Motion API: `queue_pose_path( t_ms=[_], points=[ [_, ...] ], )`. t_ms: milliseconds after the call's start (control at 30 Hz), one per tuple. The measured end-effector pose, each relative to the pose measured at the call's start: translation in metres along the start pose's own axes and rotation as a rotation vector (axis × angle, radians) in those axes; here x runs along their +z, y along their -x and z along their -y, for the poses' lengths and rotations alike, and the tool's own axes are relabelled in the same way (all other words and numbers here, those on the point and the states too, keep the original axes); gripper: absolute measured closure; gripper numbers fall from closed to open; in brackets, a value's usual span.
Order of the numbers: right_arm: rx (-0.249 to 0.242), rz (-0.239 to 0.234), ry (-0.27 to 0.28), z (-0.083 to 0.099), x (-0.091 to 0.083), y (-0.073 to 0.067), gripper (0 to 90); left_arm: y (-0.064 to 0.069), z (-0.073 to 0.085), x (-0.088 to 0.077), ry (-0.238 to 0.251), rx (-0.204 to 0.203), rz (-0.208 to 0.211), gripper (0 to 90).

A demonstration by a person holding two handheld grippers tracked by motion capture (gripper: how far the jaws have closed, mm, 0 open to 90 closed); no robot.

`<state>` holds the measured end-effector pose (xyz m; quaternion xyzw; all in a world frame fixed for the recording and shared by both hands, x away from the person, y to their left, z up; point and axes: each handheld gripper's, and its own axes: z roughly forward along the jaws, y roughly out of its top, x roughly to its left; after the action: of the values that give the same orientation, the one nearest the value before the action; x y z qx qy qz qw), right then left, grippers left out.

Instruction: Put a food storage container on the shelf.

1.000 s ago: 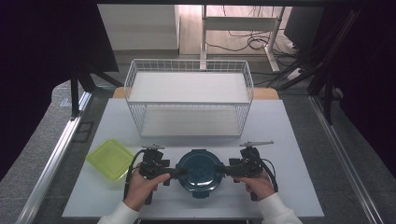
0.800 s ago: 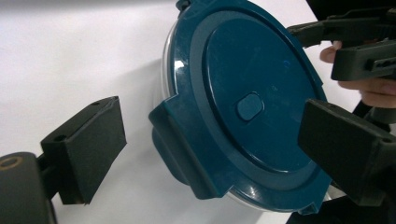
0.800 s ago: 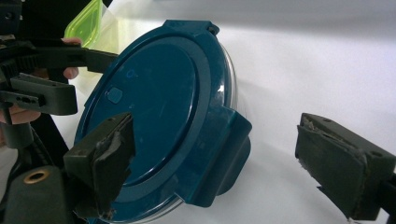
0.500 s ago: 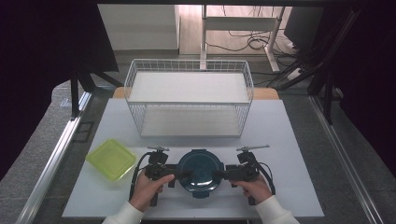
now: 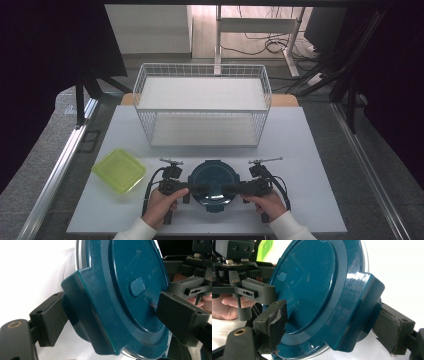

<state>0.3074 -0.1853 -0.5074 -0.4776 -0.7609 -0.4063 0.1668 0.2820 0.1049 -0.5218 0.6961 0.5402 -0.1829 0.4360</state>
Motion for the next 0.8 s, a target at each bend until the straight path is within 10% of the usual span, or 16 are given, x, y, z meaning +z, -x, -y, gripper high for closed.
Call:
queue_pose_path(
  t_ms=[800],
  points=[
    [0.081,-0.011,0.046,0.006,-0.014,-0.004,34.1,0.011,0.009,-0.013,0.086,-0.019,-0.045,27.9]
  ],
)
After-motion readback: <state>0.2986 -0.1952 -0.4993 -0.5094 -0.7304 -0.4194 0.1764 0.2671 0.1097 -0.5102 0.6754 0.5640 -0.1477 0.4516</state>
